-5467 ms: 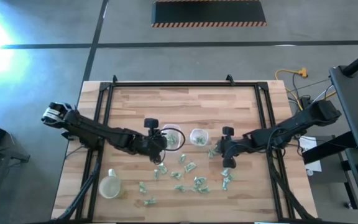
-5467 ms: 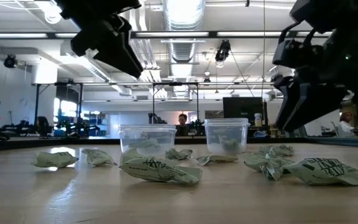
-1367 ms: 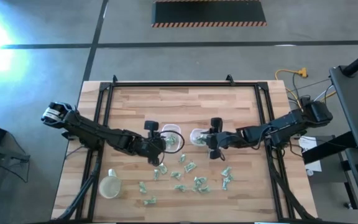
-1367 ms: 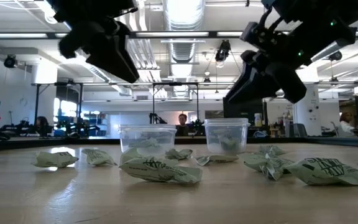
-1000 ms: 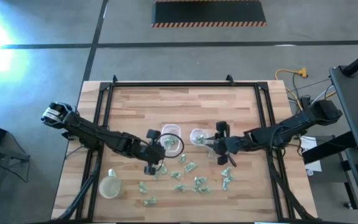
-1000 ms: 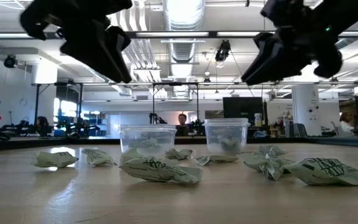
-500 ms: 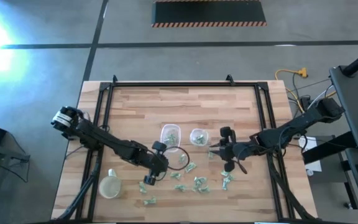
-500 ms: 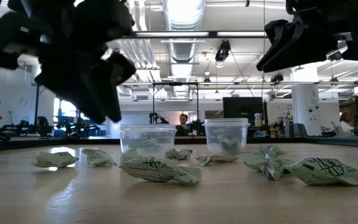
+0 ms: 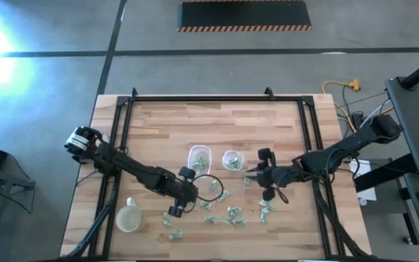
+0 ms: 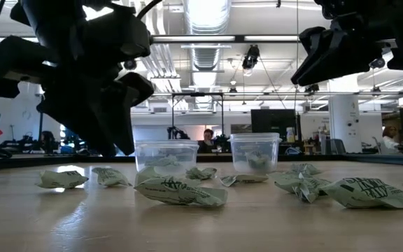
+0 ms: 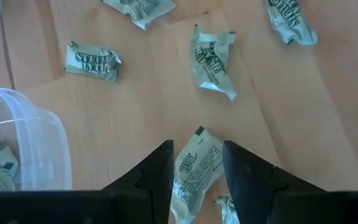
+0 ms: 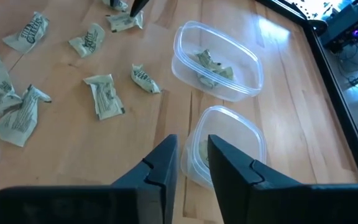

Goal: Pick and place items into bin
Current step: Put the white stevia packet into the left transparent bin

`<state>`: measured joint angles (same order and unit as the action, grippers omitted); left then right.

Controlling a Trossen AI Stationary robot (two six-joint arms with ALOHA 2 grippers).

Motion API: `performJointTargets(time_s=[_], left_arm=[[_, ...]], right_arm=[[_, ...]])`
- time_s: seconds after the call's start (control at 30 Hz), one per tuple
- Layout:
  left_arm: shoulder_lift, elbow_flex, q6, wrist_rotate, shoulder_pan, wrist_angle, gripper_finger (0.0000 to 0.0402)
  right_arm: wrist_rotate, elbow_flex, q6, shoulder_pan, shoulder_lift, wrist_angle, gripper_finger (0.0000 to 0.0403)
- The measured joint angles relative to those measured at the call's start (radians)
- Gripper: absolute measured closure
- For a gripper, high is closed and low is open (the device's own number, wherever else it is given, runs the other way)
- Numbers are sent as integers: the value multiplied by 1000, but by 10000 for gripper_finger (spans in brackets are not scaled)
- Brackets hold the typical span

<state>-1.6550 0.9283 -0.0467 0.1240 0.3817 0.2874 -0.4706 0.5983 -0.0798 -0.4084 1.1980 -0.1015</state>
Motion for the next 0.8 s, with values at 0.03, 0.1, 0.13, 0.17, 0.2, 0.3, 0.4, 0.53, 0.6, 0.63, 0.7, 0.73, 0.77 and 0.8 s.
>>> performJointTargets(time_s=[0.03,0.1,0.13,0.17,0.2,0.3,0.4,0.53,0.6,0.63,0.7,0.73,0.77,0.8], left_arm=[[-8,0,0,0,0,-2,281],[-25,-2,0,0,0,1,281],[-34,-2,0,0,0,0,281],[-42,-2,0,0,0,0,281],[-48,-2,0,0,0,0,281],[-69,-2,0,0,0,-3,281],[-77,-1,0,1,0,-4,281],[-78,-1,0,1,-1,-1,281],[-73,-1,-1,2,-1,0,281],[-71,-1,-1,3,-1,2,281],[-71,-1,-1,4,-1,3,284],[-71,0,0,4,-1,4,289],[-71,0,0,4,-1,5,296],[-71,0,0,4,-1,5,304]], right_arm=[[0,0,1,0,0,0,322],[0,0,2,0,0,0,321],[0,0,2,0,0,0,321],[0,0,2,0,0,0,322],[0,0,2,0,0,0,323],[0,0,2,0,0,0,328],[0,0,2,0,0,0,332],[0,0,2,0,0,-1,335],[0,0,2,0,0,-1,333],[0,0,2,0,0,-2,332],[0,0,2,0,0,-4,330],[0,0,2,0,0,-5,329],[0,0,2,0,0,-5,328],[0,0,2,0,0,-5,328]])
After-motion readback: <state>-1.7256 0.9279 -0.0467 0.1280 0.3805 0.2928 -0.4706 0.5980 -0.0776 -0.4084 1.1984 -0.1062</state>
